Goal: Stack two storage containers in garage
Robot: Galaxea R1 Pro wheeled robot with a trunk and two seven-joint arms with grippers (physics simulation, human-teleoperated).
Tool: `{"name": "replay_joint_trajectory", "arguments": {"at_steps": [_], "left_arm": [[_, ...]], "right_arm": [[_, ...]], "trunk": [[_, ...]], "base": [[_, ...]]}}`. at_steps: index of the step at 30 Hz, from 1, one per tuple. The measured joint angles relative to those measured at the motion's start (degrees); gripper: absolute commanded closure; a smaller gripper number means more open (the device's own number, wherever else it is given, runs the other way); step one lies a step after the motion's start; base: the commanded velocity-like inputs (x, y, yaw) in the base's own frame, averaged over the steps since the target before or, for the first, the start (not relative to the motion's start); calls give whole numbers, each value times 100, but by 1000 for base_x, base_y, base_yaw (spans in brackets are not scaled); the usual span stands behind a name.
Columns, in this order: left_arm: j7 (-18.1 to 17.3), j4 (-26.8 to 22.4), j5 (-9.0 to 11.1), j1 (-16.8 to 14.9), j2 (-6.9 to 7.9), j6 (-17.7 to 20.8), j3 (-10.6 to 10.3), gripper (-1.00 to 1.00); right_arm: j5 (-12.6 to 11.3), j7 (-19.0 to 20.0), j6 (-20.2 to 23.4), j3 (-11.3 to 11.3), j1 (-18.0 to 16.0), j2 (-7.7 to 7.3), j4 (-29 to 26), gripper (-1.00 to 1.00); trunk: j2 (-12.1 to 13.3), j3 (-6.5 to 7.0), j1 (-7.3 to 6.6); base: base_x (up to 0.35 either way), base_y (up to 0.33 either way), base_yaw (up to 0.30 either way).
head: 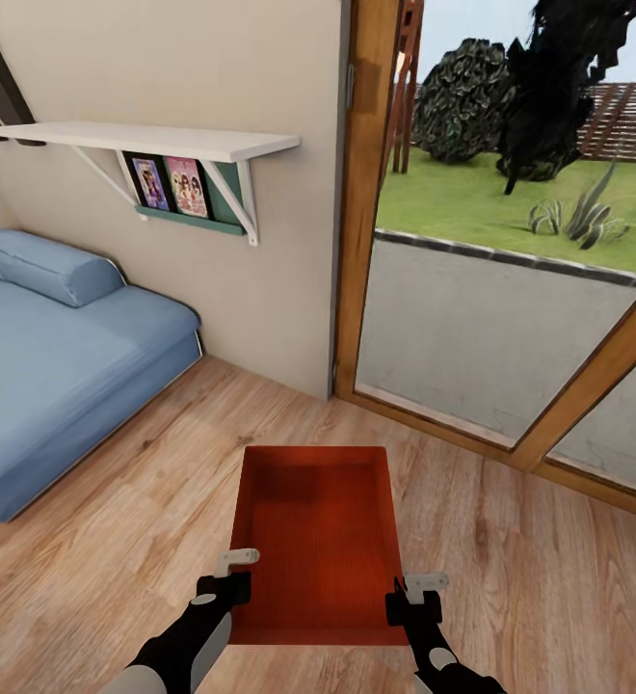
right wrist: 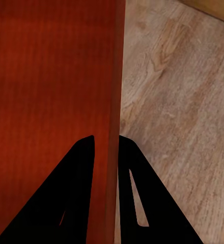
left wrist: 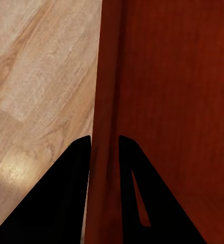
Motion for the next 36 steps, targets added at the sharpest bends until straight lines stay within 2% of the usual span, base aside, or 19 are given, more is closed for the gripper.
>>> {"name": "replay_joint_trajectory", "arguments": {"at_steps": [36], "left_arm": [[0,0,1,0,0,0,0,100]], "right_arm": [[6,1,4,-4,1,-2,-4,100]], "trunk": [[0,335,0]], "base": [[0,0,0]]}}
